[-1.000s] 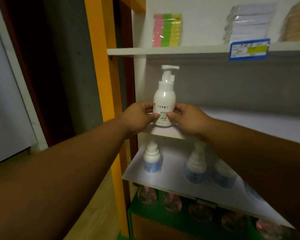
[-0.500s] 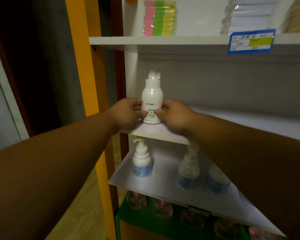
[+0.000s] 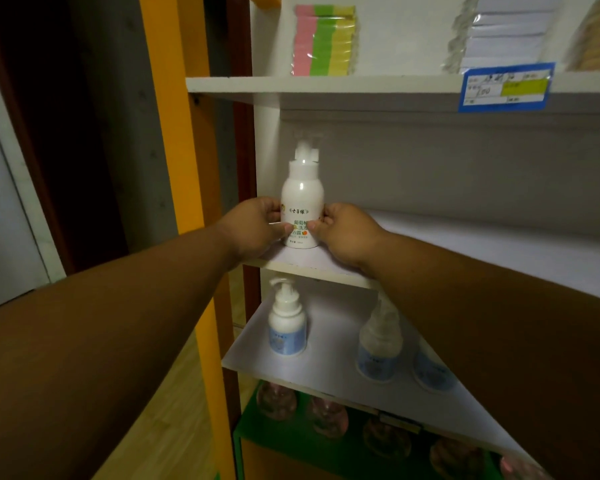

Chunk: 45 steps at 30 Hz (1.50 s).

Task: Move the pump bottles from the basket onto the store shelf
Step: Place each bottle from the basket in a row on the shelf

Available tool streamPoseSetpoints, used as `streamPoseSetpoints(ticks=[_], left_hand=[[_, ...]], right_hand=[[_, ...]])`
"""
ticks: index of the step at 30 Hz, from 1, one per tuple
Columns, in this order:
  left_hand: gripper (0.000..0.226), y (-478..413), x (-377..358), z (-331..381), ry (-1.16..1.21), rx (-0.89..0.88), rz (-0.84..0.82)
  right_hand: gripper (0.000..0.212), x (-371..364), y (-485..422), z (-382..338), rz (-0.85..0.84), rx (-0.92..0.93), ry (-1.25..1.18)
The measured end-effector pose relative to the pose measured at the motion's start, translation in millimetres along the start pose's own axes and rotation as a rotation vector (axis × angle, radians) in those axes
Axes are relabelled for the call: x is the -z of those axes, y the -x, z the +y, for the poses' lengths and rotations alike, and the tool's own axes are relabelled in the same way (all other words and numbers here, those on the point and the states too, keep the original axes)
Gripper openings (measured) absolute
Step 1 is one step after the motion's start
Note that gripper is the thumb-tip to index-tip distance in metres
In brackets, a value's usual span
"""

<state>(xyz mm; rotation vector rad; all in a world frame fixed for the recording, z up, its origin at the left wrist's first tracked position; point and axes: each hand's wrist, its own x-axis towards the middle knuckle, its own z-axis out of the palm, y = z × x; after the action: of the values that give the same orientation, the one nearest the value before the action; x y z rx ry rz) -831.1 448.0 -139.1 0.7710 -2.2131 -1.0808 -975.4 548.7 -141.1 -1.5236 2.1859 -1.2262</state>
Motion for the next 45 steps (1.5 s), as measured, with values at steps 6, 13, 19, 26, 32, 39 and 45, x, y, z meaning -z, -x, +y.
streamPoseSetpoints(ticks=[6,13,19,26,32,39,45], left_hand=[[0.038,-1.9,-1.2,-3.9,0.024,0.008,0.014],[0.071,8.2,7.1,-2.7,0.037,0.020,0.074],[0.076,45.5,16.9,-5.4,-0.023,-0.023,0.128],[0.078,100.3,14.6,-5.1,0.008,-0.065,0.116],[0.078,150.1,-15.2,-48.2,0.046,0.014,0.030],[0.073,202.9,-77.4,-122.9,0.198,0.201,-0.055],[0.065,253.0,-151.8,-182.0,0.106,0.329,-0.187]], right_hand=[[0.031,-3.7,-1.4,-0.8,0.016,-0.028,-0.013],[0.045,3.1,4.2,-4.9,0.011,-0.083,-0.061],[0.084,14.5,47.5,-11.9,0.069,-0.013,0.013],[0.076,-1.5,125.6,-6.1,0.160,0.122,-0.090],[0.081,-39.8,184.1,39.5,0.012,0.013,-0.150],[0.080,-90.9,247.2,96.5,-0.165,-0.192,-0.253],[0.078,-148.8,293.5,164.6,-0.244,-0.297,-0.173]])
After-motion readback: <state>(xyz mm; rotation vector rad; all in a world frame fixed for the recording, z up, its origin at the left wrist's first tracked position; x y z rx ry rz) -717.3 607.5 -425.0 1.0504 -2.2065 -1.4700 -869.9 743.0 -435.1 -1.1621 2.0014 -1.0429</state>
